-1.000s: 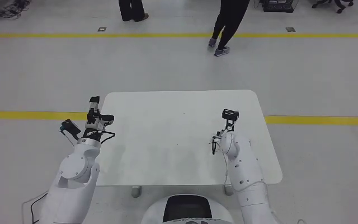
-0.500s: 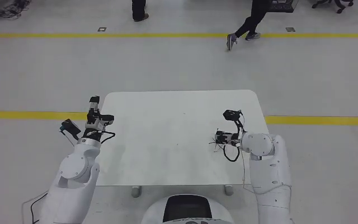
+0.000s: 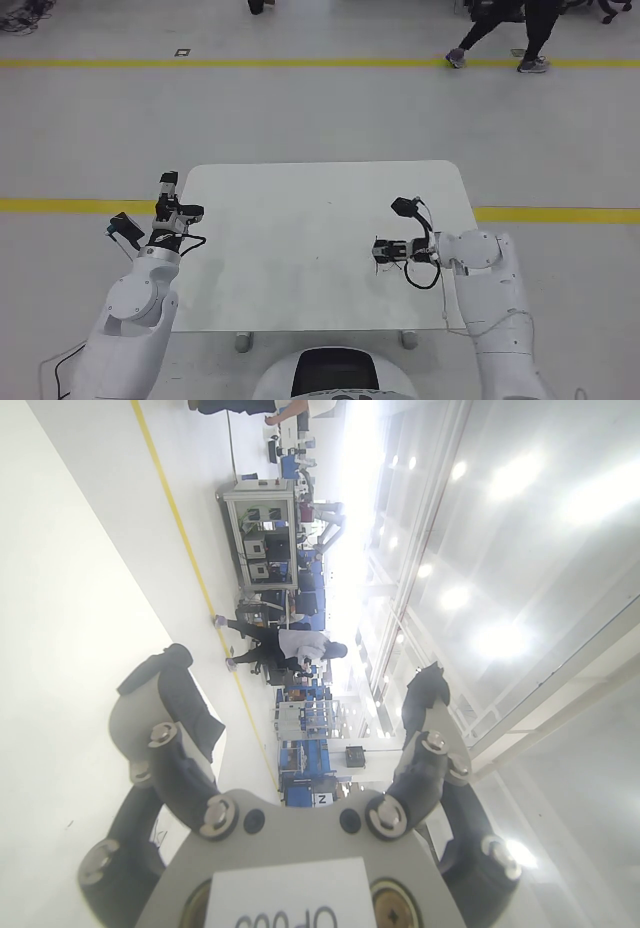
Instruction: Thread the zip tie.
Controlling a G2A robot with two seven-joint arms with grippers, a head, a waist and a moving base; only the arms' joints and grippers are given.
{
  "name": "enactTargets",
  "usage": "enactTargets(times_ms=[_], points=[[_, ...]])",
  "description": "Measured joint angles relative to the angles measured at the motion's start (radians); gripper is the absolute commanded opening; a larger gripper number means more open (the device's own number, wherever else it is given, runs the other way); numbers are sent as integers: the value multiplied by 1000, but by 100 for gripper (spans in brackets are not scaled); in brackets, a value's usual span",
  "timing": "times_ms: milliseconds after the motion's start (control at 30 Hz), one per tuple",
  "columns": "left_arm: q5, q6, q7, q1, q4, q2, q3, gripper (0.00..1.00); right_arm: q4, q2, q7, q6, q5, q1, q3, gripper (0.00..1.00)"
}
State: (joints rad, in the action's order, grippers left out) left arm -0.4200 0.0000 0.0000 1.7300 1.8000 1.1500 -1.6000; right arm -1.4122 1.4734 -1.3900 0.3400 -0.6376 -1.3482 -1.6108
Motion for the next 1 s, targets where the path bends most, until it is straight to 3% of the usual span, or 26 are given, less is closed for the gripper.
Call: enactTargets(times_ms=[300,467,667,867,1000], points=[[0,0,0,0,0,0,0,100,1,1,6,0,3,-2,-3,0],[0,0,0,0,0,0,0,100,4,-11,128,0,172,-28,-29,0],[0,0,0,0,0,0,0,100,0,-37,153,0,379,-59,-24,0],[0,0,-1,0,1,0,0,100,2,-37,149,0,381,-58,-24,0],[-28,36,-77,13,61,0,17,100,-11,-38,185,0,387,-69,-8,0]])
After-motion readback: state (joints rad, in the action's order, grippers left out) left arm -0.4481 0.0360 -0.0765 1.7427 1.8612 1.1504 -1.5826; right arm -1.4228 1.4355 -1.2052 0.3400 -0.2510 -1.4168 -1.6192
